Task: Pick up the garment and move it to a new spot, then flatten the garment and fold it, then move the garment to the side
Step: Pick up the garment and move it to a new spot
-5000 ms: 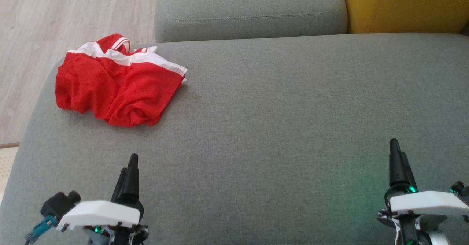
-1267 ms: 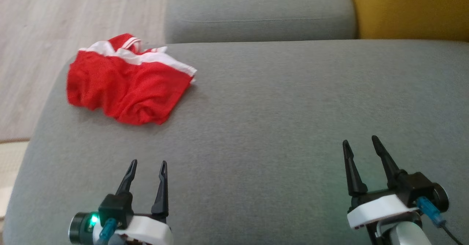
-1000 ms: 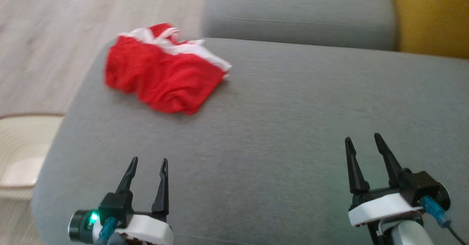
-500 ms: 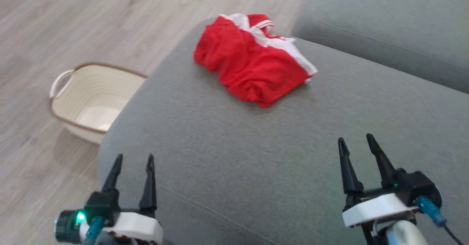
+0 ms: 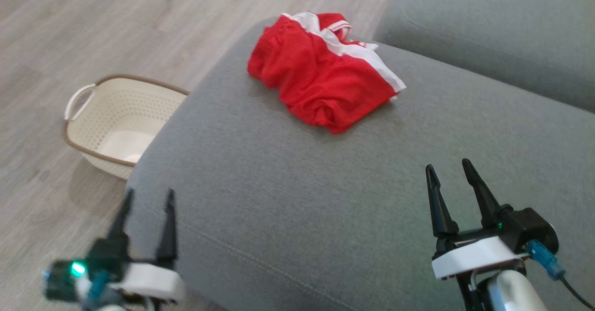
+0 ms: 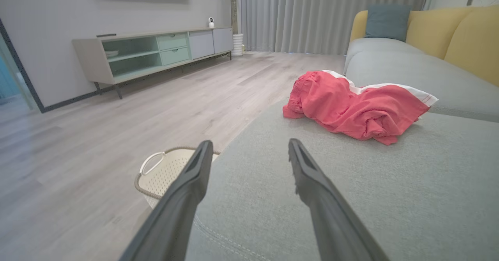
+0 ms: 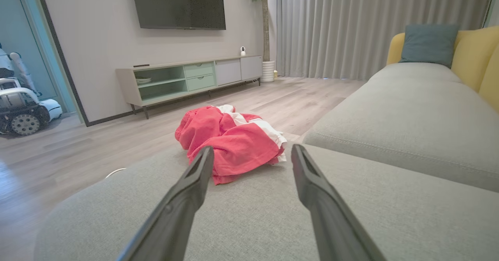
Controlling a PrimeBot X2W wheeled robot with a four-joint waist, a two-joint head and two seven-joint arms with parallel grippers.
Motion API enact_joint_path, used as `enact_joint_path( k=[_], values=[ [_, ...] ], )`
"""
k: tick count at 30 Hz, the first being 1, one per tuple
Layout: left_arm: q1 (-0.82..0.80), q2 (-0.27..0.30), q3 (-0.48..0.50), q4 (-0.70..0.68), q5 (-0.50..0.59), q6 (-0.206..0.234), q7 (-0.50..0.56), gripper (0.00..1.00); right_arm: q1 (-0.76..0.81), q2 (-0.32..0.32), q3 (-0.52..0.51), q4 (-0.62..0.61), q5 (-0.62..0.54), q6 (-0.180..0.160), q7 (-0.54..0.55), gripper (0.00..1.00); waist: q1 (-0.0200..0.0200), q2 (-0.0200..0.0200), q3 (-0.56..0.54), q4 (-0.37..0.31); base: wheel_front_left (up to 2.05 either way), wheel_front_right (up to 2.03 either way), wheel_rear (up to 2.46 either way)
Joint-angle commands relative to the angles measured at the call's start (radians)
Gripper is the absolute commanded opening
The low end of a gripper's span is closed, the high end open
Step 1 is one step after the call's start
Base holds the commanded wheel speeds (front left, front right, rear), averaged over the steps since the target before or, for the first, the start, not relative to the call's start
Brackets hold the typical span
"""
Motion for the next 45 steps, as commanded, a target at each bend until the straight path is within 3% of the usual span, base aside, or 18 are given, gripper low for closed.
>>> enact_joint_path(
  k=[1, 5, 10, 18, 26, 35, 38, 39, 40, 41, 45],
  values=[
    [-0.106, 0.035, 0.053, -0.051, 0.010, -0.004, -0.012, 1.00, -0.044, -0.008, 0.018, -0.038, -0.012, -0.001, -0.011, 1.00, 0.0000, 0.0000, 0.033, -0.038, 0.00, 0.00, 0.00],
    [-0.211, 0.097, 0.080, -0.071, 0.020, -0.026, -0.011, 1.00, -0.055, -0.008, 0.017, -0.044, -0.033, -0.001, -0.011, 1.00, 0.0000, 0.0000, 0.072, -0.082, 0.00, 0.00, 0.00],
    [-0.434, 0.184, 0.093, -0.066, 0.010, -0.097, 0.067, 1.00, -0.084, -0.008, 0.027, -0.063, -0.065, -0.001, -0.003, 1.00, 0.0000, 0.0000, 0.149, -0.166, 0.00, 0.00, 0.00],
    [-0.755, 0.262, 0.026, 0.172, -0.075, -0.176, 0.258, 1.00, -0.149, -0.008, 0.055, -0.103, -0.102, -0.001, 0.014, 1.00, 0.0000, 0.0000, 0.288, -0.315, 0.00, 0.00, 0.00],
    [-0.924, 0.325, -0.064, 0.443, -0.194, -0.184, 0.399, 1.00, -0.201, -0.008, 0.063, -0.131, -0.115, -0.001, 0.015, 1.00, 0.0000, 0.0000, 0.407, -0.420, 0.00, 0.00, 0.00],
    [-0.999, 0.363, -0.103, 0.610, -0.269, -0.183, 0.450, 1.00, -0.227, -0.008, 0.061, -0.145, -0.113, -0.001, 0.006, 1.00, 0.0000, 0.0000, 0.484, -0.453, 0.00, 0.00, 0.00],
    [-1.011, 0.373, -0.097, 0.668, -0.265, -0.148, 0.470, 1.00, -0.231, -0.008, 0.064, -0.140, -0.109, -0.001, 0.003, 1.00, 0.0000, 0.0000, 0.489, -0.455, 0.00, 0.00, 0.00],
    [-1.013, 0.374, -0.097, 0.685, -0.262, -0.135, 0.480, 0.84, -0.231, -0.008, 0.065, -0.138, -0.107, -0.001, 0.002, 1.00, 0.0000, 0.0000, 0.489, -0.456, 0.00, 0.00, 0.00],
    [-1.016, 0.374, -0.097, 0.699, -0.261, -0.127, 0.487, 0.53, -0.232, -0.008, 0.067, -0.136, -0.105, -0.001, 0.001, 1.00, 0.0000, 0.0000, 0.488, -0.457, 0.00, 0.00, 0.00],
    [-1.022, 0.375, -0.096, 0.713, -0.260, -0.114, 0.479, 0.00, -0.232, -0.008, 0.069, -0.133, -0.104, -0.001, -0.001, 1.00, 0.0000, 0.0000, 0.484, -0.457, 0.00, 0.00, 0.00],
    [-1.032, 0.374, -0.094, 0.724, -0.257, -0.093, 0.443, 0.00, -0.229, -0.008, 0.059, -0.127, -0.104, -0.001, -0.004, 1.00, 0.0000, 0.0000, 0.465, -0.451, 0.00, 0.00, 0.00]
  ],
)
